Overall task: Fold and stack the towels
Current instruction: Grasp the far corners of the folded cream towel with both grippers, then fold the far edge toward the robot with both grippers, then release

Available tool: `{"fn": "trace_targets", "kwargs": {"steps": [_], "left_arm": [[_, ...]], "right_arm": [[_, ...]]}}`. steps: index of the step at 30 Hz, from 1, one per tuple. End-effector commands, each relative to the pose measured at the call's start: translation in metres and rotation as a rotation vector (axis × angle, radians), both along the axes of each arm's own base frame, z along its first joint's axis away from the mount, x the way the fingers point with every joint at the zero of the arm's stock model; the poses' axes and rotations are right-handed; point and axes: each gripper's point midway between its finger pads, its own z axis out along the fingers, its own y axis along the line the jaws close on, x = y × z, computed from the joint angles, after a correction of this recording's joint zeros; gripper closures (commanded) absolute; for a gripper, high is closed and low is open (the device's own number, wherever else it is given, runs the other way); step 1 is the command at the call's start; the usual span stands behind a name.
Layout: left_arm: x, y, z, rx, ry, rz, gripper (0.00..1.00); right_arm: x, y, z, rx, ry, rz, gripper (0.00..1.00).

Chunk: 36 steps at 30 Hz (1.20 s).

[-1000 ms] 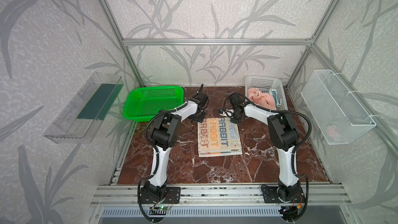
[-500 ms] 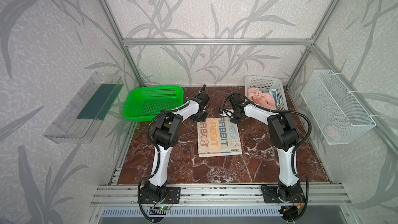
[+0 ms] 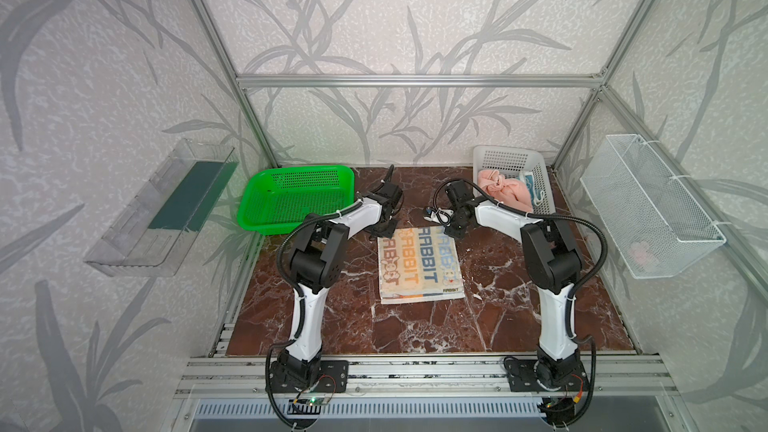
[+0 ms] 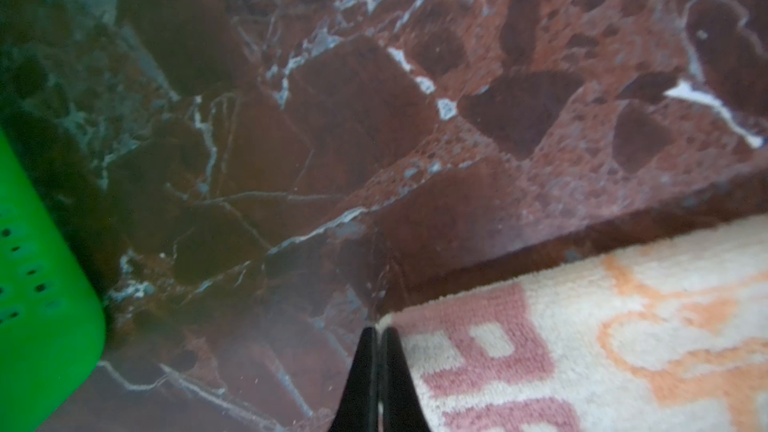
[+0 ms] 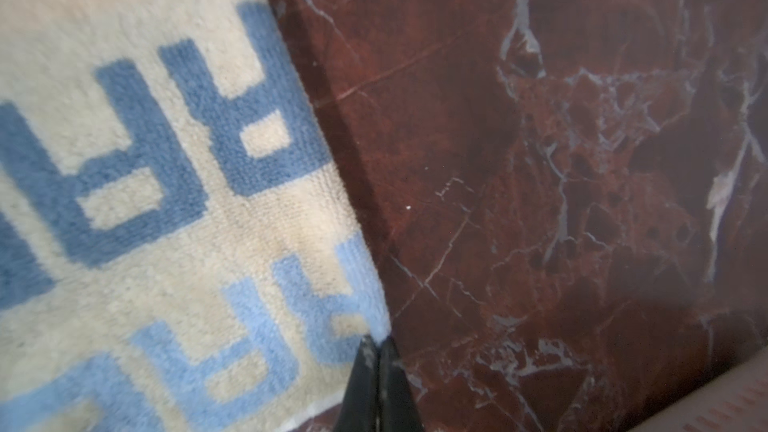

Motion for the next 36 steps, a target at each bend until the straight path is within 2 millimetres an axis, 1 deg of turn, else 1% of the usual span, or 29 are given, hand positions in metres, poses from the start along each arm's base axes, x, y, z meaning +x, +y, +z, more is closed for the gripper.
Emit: {"fn": "trace_targets", "kwargs": {"steps": [1,6,10,16,19,22,26,29,32,36], "left_arm": [[0.017,0.016,0.040,0.061,-0.154,0.014,1.00],[0.030,0.022,0.064,0.098,-0.245,0.017,1.00],[0.041,0.021,0.081,0.105,-0.303,0.006,1.00],[0.056,0.021,0.107,0.128,-0.384,-0.005,1.00],[0.060,0.023,0.116,0.140,-0.402,-0.004,1.00],[0.060,0.025,0.119,0.145,-0.410,0.004,1.00],[0.051,0.027,0.118,0.118,-0.416,0.016,1.00],[0.043,0.023,0.119,0.072,-0.422,0.005,1.00],[0.035,0.023,0.114,0.055,-0.403,-0.001,1.00],[0.024,0.028,0.104,0.060,-0.368,0.008,1.00]], "right_arm": [[0.010,0.000,0.034,0.101,-0.055,-0.042,1.00],[0.020,0.000,0.044,0.129,-0.077,-0.069,1.00],[0.029,-0.001,0.053,0.155,-0.092,-0.082,1.00],[0.040,0.003,0.074,0.198,-0.119,-0.078,1.00],[0.042,0.006,0.085,0.224,-0.115,-0.086,1.00],[0.040,0.007,0.091,0.242,-0.100,-0.093,1.00],[0.028,0.009,0.090,0.266,-0.069,-0.080,1.00],[0.019,0.010,0.087,0.279,-0.056,-0.070,1.00],[0.009,0.011,0.084,0.293,-0.028,-0.062,1.00],[-0.003,0.012,0.081,0.309,0.005,-0.050,1.00]]}}
